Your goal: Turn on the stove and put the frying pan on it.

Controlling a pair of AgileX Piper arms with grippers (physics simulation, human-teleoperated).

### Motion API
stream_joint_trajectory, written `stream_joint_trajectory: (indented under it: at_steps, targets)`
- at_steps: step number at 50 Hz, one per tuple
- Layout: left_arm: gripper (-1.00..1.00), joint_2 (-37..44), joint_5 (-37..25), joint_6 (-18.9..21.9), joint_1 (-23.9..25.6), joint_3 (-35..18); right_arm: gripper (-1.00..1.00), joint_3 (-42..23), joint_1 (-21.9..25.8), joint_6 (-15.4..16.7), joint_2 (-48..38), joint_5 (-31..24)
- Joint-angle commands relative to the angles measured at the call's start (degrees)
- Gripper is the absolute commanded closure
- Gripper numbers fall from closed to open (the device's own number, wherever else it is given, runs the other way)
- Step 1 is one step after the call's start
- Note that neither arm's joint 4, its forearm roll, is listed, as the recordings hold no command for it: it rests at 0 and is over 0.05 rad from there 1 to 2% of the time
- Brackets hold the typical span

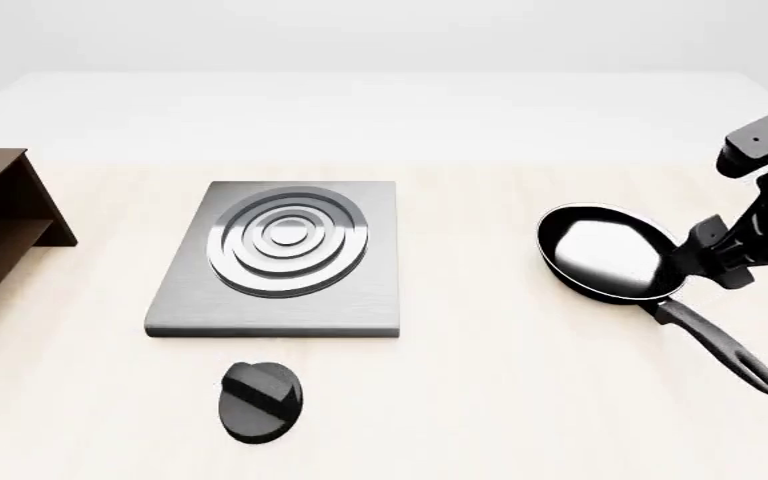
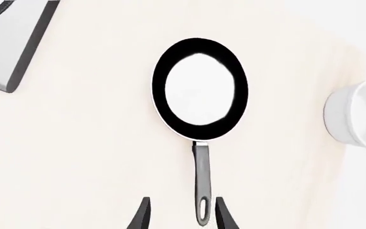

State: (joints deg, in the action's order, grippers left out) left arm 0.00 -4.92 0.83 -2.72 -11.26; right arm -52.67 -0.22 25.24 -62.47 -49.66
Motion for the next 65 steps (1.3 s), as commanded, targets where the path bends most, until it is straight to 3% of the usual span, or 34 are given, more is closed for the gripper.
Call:
stream_joint_trajectory:
  at_steps: [1, 13, 15, 25, 49, 65]
  targets:
    - [-1.0, 0.0, -0.1, -0.1, -0.1, -0.1, -1.0, -1.6, -4.4, 4.7, -4.2, -0.5]
    - [-1.0, 0.0, 0.0, 0.0, -0.1, -0.1, -1.0, 1.3, -8.0, 7.6, -6.5, 3.0]
    - [-1.0, 0.0, 0.0, 0.1, 0.0, -0.1, -1.0, 2.5, -9.5, 9.2, -7.4, 4.5]
    - [-1.0, 0.0, 0.1, 0.1, 0.0, -0.1, -1.0, 4.2, -9.6, 9.1, -9.4, 8.0]
    - [-1.0, 0.0, 0.3, 0.5, 0.2, -0.1, -1.0, 6.8, -12.8, 13.2, -18.7, 18.2]
    - [-1.0, 0.0, 0.3, 0.5, 0.2, -0.1, -1.0, 8.5, -10.2, 10.4, -21.9, 21.5]
